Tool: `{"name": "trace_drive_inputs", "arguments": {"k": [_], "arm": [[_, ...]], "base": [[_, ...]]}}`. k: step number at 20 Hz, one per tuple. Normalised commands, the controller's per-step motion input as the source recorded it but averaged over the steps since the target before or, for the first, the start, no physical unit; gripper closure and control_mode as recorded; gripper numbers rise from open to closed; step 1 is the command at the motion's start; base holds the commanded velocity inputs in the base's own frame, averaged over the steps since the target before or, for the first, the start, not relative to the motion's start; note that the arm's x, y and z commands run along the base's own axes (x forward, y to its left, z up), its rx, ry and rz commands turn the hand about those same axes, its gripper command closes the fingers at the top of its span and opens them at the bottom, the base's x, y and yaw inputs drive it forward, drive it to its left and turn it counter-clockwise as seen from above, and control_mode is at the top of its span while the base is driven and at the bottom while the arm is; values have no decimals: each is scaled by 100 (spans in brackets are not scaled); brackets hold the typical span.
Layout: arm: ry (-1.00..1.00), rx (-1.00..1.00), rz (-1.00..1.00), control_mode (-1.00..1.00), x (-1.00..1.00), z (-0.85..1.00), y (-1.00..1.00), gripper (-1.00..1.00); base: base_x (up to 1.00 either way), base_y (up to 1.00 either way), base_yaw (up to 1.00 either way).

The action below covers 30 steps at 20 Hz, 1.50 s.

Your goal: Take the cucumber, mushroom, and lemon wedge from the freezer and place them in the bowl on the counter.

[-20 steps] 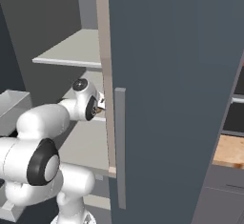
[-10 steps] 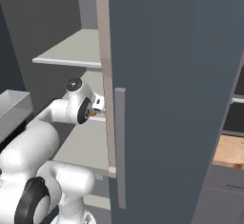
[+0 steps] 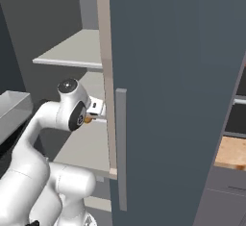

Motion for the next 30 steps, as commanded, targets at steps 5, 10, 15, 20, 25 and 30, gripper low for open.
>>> {"name": "trace_drive_inputs", "arguments": {"k": [5,10,15,20,25,30], "arm": [[6,6,0,-100,-58,55,-25,100],[4,3,0,-100,-55,47,-6,100],[2,0,0,-100,-28,60,0,100],[0,0,0,-100,-34,50,13,100],[0,0,0,-100,-34,46,8,100],[0,0,0,-100,-38,50,2,100]], "base": [[0,0,0],[0,0,0],[0,0,0],[0,0,0],[0,0,0],[0,0,0]]}}
